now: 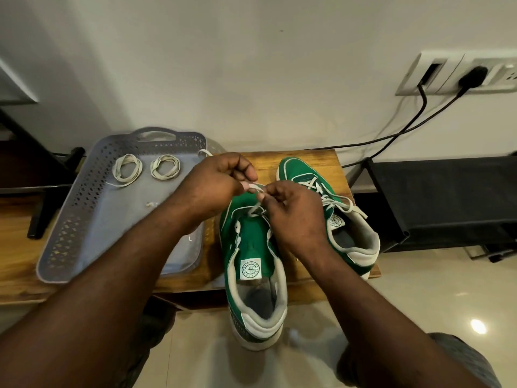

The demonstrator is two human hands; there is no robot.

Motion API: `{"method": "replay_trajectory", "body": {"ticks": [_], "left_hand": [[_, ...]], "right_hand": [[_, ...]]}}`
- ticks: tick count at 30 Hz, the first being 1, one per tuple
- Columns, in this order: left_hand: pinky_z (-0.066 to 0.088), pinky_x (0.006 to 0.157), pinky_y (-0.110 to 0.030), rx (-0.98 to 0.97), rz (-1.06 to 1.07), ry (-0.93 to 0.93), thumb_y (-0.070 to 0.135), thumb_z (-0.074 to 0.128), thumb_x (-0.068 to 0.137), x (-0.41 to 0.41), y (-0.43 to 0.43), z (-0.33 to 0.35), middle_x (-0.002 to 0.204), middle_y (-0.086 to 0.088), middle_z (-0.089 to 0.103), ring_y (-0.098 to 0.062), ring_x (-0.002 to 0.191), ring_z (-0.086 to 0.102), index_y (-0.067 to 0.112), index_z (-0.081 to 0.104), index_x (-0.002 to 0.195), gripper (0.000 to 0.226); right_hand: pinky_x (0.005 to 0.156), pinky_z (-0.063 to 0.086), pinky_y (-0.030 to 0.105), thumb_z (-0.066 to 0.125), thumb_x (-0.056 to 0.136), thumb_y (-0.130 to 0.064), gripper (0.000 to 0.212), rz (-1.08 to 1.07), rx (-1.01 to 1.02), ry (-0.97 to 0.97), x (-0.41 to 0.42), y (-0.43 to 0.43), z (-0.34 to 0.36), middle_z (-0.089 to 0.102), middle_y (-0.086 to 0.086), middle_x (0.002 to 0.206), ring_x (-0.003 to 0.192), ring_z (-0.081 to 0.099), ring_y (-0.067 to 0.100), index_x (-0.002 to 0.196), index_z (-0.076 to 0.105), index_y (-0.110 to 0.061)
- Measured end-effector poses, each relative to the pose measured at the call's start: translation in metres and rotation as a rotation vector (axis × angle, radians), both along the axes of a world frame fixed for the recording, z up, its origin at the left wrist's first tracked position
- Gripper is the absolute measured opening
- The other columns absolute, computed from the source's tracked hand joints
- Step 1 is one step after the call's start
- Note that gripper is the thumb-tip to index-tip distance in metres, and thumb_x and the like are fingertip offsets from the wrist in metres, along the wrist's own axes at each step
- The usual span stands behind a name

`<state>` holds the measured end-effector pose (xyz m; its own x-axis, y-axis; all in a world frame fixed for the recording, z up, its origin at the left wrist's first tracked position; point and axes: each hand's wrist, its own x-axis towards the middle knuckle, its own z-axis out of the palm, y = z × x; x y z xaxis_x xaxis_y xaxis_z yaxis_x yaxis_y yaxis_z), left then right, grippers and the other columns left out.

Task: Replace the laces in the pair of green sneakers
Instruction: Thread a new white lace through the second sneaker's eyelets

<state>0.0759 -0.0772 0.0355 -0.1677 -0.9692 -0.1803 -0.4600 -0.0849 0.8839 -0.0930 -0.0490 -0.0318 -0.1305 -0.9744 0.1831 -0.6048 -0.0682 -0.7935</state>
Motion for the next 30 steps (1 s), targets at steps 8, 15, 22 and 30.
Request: {"method": "replay_trajectory", "body": {"ticks": [8, 15, 22, 30], "left_hand": [[0.051, 0.082, -0.039, 0.052, -0.027, -0.053, 0.002, 0.066, 0.094, 0.005, -0.001, -0.009, 0.086, -0.005, 0.074, -0.026, 0.091, 0.071, 0.021, 0.071, 0.098, 0.020], [0.049, 0.077, -0.039, 0.046, -0.028, -0.089, 0.007, 0.068, 0.096, 0.003, -0.004, -0.010, 0.089, -0.007, 0.074, -0.017, 0.078, 0.064, 0.019, 0.067, 0.099, 0.013], [0.046, 0.078, -0.039, 0.082, -0.013, -0.138, -0.006, 0.062, 0.090, 0.013, -0.003, -0.009, 0.080, -0.004, 0.071, -0.021, 0.082, 0.065, 0.019, 0.068, 0.093, 0.025], [0.057, 0.083, -0.041, -0.005, 0.005, -0.274, 0.009, 0.077, 0.086, 0.011, -0.006, -0.019, 0.084, 0.001, 0.074, -0.021, 0.087, 0.072, 0.026, 0.068, 0.089, 0.019]], "right_hand": [[0.097, 0.050, 0.035, 0.072, 0.095, -0.029, 0.035, -0.009, -0.016, 0.248, -0.001, 0.003, 0.000, 0.068, -0.007, 0.126, 0.119, 0.056, 0.016, 0.129, 0.068, -0.029], [0.067, 0.055, 0.033, 0.065, 0.099, -0.026, 0.017, -0.060, -0.082, 0.394, -0.004, 0.001, 0.007, 0.076, 0.000, 0.083, 0.071, 0.068, 0.023, 0.106, 0.080, -0.024], [0.103, 0.052, 0.044, 0.070, 0.097, -0.027, 0.041, 0.085, -0.052, 0.434, -0.005, 0.002, 0.010, 0.075, 0.001, 0.126, 0.115, 0.066, 0.025, 0.138, 0.067, -0.026], [0.077, 0.061, 0.037, 0.072, 0.097, -0.024, 0.021, 0.141, -0.122, 0.355, 0.010, 0.005, 0.005, 0.080, -0.005, 0.097, 0.082, 0.073, 0.015, 0.117, 0.079, -0.028]]}}
